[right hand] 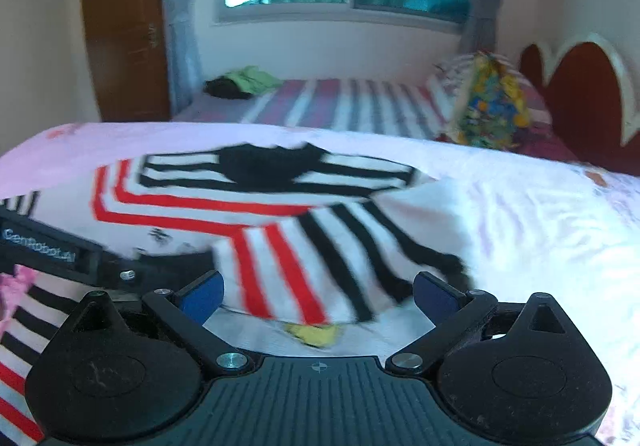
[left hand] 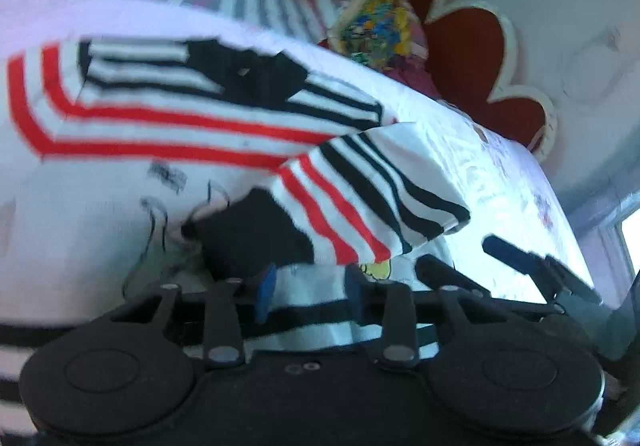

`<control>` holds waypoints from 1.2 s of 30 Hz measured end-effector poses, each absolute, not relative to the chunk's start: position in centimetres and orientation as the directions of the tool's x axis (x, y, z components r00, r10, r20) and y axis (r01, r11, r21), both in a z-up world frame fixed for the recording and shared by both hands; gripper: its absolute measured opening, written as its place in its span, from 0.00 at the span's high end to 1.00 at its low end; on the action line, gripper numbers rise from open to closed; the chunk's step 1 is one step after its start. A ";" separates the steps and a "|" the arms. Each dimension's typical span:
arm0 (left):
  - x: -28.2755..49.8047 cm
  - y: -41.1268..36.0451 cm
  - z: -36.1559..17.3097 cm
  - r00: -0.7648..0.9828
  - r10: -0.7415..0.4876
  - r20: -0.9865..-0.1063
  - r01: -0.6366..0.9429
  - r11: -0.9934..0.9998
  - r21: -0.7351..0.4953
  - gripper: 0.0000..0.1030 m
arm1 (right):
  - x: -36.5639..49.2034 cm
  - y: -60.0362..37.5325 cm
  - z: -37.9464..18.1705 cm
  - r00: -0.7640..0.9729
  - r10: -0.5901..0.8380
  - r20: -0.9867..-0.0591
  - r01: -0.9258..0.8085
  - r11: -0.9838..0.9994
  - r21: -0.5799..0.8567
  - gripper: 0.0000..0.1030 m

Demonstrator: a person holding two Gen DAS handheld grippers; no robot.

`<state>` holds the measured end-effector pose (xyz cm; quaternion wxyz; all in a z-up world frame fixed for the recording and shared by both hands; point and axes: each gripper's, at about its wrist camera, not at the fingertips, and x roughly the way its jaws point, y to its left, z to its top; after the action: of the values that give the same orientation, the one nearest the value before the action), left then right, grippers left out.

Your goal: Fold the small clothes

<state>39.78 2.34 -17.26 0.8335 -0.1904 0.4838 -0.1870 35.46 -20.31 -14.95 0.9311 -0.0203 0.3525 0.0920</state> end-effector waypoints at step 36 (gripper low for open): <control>38.1 2.2 -19.5 0.594 -0.470 -0.653 -0.085 0.771 -0.632 0.63 | 36.9 -25.8 -21.2 0.630 0.113 -0.768 -0.033 0.992 0.119 0.00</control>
<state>38.07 2.18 -19.49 0.8340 -0.3186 0.4356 -0.1152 36.90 -25.84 -21.18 0.9017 0.0466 0.4280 0.0407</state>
